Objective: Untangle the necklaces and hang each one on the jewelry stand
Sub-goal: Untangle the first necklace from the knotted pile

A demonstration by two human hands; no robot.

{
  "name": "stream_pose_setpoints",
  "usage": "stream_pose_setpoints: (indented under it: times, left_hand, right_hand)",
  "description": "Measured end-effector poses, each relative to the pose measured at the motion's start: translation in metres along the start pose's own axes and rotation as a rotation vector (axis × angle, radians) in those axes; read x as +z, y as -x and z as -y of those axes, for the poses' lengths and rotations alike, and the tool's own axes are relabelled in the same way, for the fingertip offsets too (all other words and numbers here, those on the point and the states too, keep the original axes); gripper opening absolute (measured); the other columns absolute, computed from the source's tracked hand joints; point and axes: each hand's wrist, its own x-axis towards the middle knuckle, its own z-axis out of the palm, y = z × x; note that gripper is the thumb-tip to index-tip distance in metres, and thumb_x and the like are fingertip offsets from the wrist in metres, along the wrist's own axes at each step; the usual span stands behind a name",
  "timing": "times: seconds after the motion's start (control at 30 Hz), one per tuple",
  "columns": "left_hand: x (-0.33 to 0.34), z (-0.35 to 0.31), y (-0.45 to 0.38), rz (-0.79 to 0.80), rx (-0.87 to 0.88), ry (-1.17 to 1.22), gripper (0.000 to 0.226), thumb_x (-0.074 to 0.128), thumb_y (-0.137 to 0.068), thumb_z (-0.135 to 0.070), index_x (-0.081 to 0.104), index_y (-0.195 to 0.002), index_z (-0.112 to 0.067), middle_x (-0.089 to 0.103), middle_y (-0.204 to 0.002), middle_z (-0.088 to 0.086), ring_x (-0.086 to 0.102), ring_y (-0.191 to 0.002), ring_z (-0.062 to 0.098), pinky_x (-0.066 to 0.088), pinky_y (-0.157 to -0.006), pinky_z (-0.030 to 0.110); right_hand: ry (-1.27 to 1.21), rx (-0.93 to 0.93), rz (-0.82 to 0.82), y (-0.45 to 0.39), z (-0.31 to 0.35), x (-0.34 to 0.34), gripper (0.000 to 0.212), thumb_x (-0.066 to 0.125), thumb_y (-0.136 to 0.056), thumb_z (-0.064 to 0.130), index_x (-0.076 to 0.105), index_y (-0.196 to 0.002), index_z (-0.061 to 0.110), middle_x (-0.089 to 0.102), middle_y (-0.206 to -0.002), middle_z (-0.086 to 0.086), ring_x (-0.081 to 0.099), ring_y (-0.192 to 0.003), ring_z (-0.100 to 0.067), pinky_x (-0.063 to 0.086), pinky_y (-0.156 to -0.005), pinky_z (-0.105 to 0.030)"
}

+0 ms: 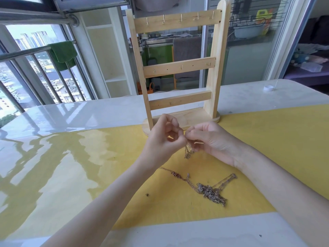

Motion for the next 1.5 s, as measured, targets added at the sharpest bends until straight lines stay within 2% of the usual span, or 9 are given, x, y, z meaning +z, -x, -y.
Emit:
stream_pose_setpoints:
  times: [0.13,0.3,0.5,0.63,0.83,1.07,1.2,1.37,1.5]
  left_hand:
    - [-0.006,-0.005,-0.003,-0.031,-0.153,0.193,0.021,0.054,-0.089,0.008,0.042,-0.087,-0.01,0.056,-0.065,-0.004,0.052,-0.057,0.004,0.046,-0.057,0.018]
    - [-0.006,-0.003,-0.003,-0.005,-0.2,0.231,0.018,0.057,-0.09,0.001,0.044,-0.089,-0.011,0.06,-0.064,-0.009,0.053,-0.058,0.004,0.047,-0.06,0.018]
    - [-0.005,0.0,-0.002,0.033,-0.188,0.168,0.021,0.056,-0.089,0.003,0.042,-0.086,-0.012,0.057,-0.061,-0.011,0.052,-0.057,0.004,0.044,-0.057,0.017]
    - [-0.001,0.0,-0.001,0.041,-0.15,0.063,0.025,0.056,-0.086,0.006,0.04,-0.084,-0.013,0.055,-0.066,-0.003,0.05,-0.056,0.006,0.044,-0.058,0.018]
    - [0.003,0.0,-0.001,0.023,-0.107,0.014,0.026,0.057,-0.087,0.004,0.039,-0.082,-0.014,0.051,-0.073,0.004,0.05,-0.057,0.003,0.044,-0.06,0.016]
    - [0.003,0.003,0.001,0.05,0.015,-0.159,0.033,0.062,-0.081,0.004,0.037,-0.084,-0.017,0.055,-0.072,-0.004,0.052,-0.061,0.002,0.046,-0.059,0.017]
    - [-0.002,0.001,0.001,0.088,0.039,-0.204,0.039,0.066,-0.078,0.001,0.039,-0.092,-0.023,0.06,-0.072,-0.007,0.054,-0.065,0.001,0.041,-0.058,0.014]
    - [-0.006,0.001,0.0,0.089,-0.048,-0.119,0.039,0.072,-0.078,-0.002,0.042,-0.096,-0.02,0.066,-0.068,-0.01,0.056,-0.065,0.003,0.046,-0.061,0.018]
    - [-0.005,0.001,0.0,0.106,-0.173,0.011,0.035,0.069,-0.08,0.0,0.043,-0.094,-0.019,0.064,-0.068,-0.011,0.05,-0.066,0.008,0.044,-0.062,0.019]
  right_hand:
    - [-0.038,-0.127,-0.076,0.001,0.006,-0.002,0.013,0.066,-0.079,-0.004,0.062,-0.085,0.006,0.063,-0.075,-0.005,0.056,-0.07,-0.014,0.047,-0.065,-0.023]
    - [0.069,-0.165,-0.106,0.002,0.01,0.0,0.022,0.069,-0.078,-0.004,0.058,-0.092,0.01,0.063,-0.077,-0.008,0.057,-0.067,-0.01,0.045,-0.062,-0.022]
    - [0.161,-0.129,-0.068,0.002,0.009,0.0,0.025,0.064,-0.083,-0.006,0.051,-0.094,0.012,0.06,-0.072,0.0,0.054,-0.07,-0.013,0.044,-0.067,-0.022]
    - [0.2,-0.079,-0.051,0.003,0.008,0.002,0.027,0.06,-0.083,-0.009,0.048,-0.094,0.013,0.058,-0.066,0.002,0.047,-0.066,-0.017,0.039,-0.061,-0.023]
    - [0.136,-0.044,-0.103,0.002,0.008,0.003,0.03,0.058,-0.082,-0.011,0.043,-0.093,0.013,0.056,-0.068,-0.006,0.04,-0.057,-0.016,0.035,-0.055,-0.023]
    - [0.17,-0.039,-0.115,0.0,0.006,0.005,0.032,0.054,-0.078,-0.013,0.041,-0.089,0.014,0.058,-0.063,0.0,0.04,-0.055,-0.015,0.035,-0.059,-0.027]
    - [0.178,-0.041,-0.103,0.002,0.008,0.004,0.031,0.055,-0.079,-0.012,0.041,-0.09,0.014,0.058,-0.067,-0.002,0.041,-0.058,-0.016,0.036,-0.058,-0.025]
    - [0.247,-0.057,-0.097,0.003,0.008,0.002,0.03,0.061,-0.081,-0.007,0.042,-0.092,0.014,0.061,-0.074,-0.004,0.049,-0.069,-0.018,0.041,-0.067,-0.029]
    - [0.274,-0.062,-0.039,0.004,0.009,0.0,0.032,0.06,-0.08,-0.008,0.041,-0.092,0.014,0.058,-0.068,0.002,0.049,-0.071,-0.018,0.042,-0.07,-0.032]
